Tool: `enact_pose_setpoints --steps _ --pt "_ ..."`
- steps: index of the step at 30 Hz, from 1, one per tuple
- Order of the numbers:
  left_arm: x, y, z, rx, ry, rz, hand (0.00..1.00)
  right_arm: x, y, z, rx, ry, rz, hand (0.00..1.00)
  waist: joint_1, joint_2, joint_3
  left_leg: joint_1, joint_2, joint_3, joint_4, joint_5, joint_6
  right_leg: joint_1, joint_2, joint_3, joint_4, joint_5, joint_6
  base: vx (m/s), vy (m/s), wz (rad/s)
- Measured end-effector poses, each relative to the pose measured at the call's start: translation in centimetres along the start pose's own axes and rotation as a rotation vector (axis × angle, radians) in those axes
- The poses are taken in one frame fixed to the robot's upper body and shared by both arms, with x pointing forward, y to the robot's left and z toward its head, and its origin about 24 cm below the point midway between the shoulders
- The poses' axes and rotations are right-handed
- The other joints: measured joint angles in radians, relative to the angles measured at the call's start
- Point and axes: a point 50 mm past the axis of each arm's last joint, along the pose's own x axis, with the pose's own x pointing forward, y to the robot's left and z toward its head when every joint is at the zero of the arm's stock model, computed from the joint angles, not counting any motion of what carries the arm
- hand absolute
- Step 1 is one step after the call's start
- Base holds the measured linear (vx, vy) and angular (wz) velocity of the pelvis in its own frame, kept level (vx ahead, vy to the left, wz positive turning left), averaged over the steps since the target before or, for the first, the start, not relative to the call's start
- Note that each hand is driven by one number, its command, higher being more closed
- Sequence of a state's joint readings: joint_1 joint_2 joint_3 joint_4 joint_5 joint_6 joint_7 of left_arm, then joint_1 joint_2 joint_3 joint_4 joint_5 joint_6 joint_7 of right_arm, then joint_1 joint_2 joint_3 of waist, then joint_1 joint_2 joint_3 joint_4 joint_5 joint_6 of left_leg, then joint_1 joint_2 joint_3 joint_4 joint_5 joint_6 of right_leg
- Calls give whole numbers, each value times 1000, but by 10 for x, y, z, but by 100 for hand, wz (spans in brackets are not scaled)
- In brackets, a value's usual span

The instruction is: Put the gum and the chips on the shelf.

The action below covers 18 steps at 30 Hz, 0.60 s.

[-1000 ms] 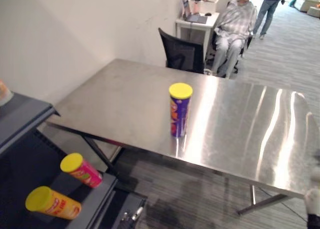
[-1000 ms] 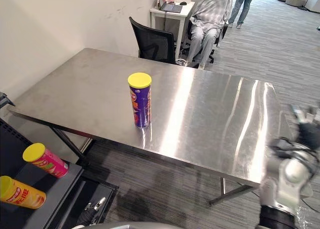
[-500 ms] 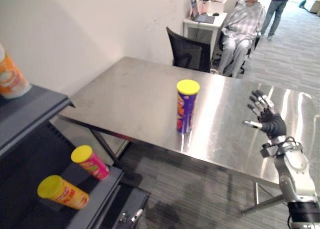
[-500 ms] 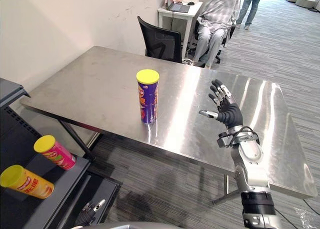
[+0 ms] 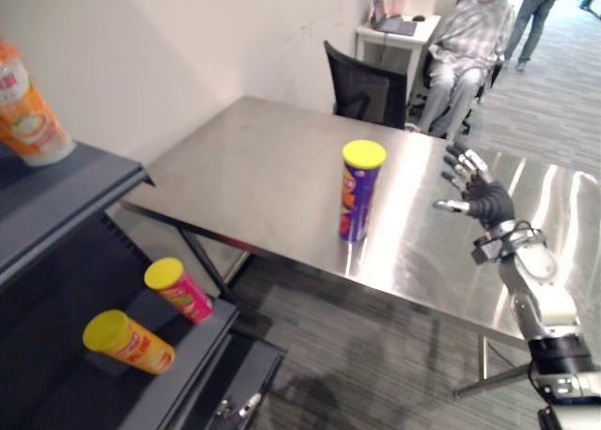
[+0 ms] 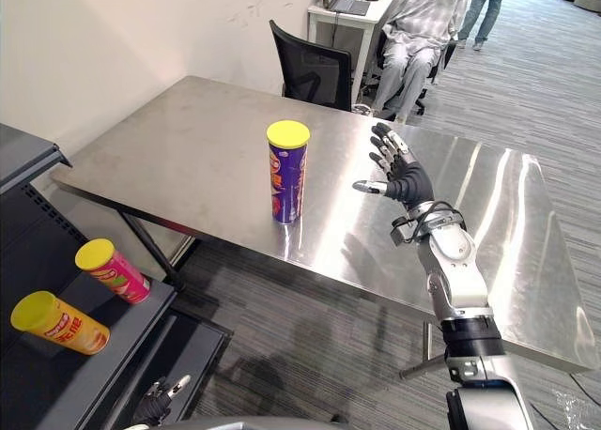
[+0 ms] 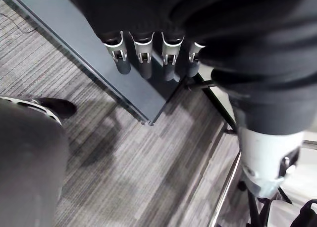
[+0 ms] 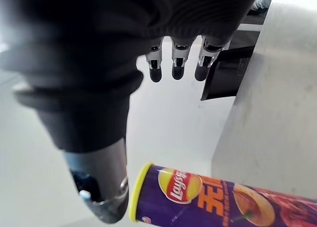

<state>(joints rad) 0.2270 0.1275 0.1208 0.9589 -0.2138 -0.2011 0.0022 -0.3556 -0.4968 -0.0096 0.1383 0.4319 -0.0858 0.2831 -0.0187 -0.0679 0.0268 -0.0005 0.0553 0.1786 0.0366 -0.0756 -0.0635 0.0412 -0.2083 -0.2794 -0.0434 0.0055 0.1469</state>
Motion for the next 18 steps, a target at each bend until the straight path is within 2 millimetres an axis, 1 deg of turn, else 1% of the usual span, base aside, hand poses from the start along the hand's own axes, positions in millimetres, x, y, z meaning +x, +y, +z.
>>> enact_pose_setpoints --steps 2,7,10,13,18 --pt "0 0 -1 8 9 -3 0 7 4 -3 6 27 37 0 2 4 4 -1 -1 -2 0 0 0 3 0 -4 -5 3 -2 0 0 0" --pt "0 1 0 11 7 -3 0 14 5 -13 1 93 71 0 5 5 20 0 -3 -20 0 2 2 16 0 -20 -8 3 -2 3 2 8" --pt "0 2 -1 21 11 -4 0 20 5 -17 -30 130 91 0 11 6 23 0 -5 -21 0 2 3 16 -2 -21 -8 3 -2 -3 2 2" --pt "-1 1 -2 23 12 -8 0 28 3 -16 -38 146 91 0 23 9 33 0 -6 -23 0 4 5 18 -2 -24 -12 8 -7 0 0 0" --pt "-2 2 -6 25 26 -8 0 35 2 -12 -42 141 86 0 31 11 42 0 -11 -31 -1 5 8 32 -3 -43 -29 20 -9 -3 4 5"
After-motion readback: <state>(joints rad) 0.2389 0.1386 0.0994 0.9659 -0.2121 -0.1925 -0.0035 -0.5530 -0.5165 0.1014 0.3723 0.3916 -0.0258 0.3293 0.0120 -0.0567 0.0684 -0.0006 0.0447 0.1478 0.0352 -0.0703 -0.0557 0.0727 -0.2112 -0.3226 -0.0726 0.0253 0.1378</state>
